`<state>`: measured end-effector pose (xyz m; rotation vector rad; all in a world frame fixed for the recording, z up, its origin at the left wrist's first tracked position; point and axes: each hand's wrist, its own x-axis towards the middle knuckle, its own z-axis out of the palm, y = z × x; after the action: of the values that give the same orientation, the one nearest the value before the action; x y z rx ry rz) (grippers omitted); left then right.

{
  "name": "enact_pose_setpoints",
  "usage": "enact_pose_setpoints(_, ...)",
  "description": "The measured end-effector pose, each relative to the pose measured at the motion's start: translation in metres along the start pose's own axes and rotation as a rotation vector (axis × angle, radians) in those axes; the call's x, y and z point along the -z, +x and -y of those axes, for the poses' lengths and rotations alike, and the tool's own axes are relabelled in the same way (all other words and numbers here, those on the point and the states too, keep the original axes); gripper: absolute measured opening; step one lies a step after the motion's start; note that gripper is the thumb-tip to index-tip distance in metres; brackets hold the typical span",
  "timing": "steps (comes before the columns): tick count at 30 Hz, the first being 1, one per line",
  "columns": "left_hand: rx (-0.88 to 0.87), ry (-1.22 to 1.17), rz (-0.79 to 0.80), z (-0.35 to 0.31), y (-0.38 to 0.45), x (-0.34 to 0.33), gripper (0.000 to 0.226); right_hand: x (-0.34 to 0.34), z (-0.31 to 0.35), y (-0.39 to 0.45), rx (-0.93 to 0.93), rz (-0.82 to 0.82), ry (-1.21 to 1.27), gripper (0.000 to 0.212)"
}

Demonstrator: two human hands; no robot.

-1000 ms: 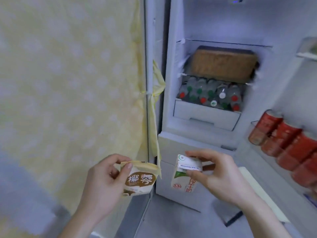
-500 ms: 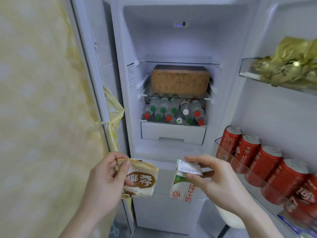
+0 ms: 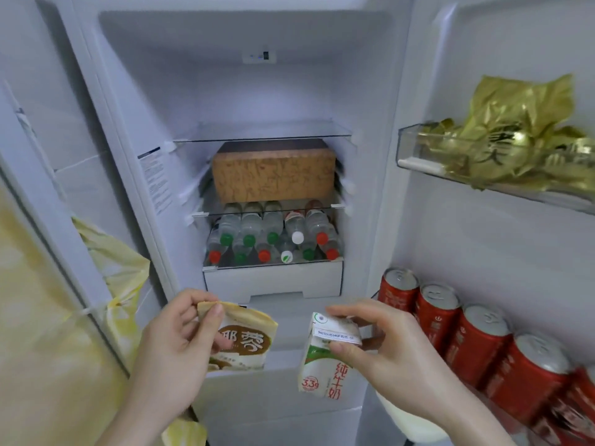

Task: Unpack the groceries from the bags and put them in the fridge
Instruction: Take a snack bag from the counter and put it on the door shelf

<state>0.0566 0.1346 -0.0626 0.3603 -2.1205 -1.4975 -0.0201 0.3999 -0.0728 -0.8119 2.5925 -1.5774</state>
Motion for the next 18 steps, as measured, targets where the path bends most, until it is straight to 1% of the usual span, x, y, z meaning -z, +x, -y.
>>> enact_pose_setpoints(3, -0.06, -0.022, 0.119, -0.007, 0.03, -0.02, 0.009, 0.012, 0.001, -0.007, -0.035, -0.102, -0.006, 0.038)
enact_pose_setpoints(6, -0.132, -0.055, 0.279, -0.012, 0.055, -0.04, 0.019, 0.023, 0.005, -0.022, -0.079, -0.239, -0.024, 0.039)
enact_pose_setpoints(9, -0.173, -0.119, 0.424, -0.017, 0.069, -0.062, 0.021, 0.03, 0.016, -0.042, -0.136, -0.395, -0.004, 0.038)
enact_pose_setpoints(12, -0.216, -0.172, 0.523, -0.022, 0.074, -0.08, 0.019, 0.033, 0.023, -0.063, -0.179, -0.541, -0.038, 0.036)
enact_pose_setpoints(15, -0.237, -0.219, 0.617, -0.028, 0.073, -0.096, 0.023, 0.037, 0.031, -0.088, -0.197, -0.685, -0.044, 0.031)
enact_pose_setpoints(18, -0.23, -0.261, 0.671, -0.034, 0.062, -0.109, 0.023, 0.047, 0.04, -0.113, -0.219, -0.796, -0.087, 0.027)
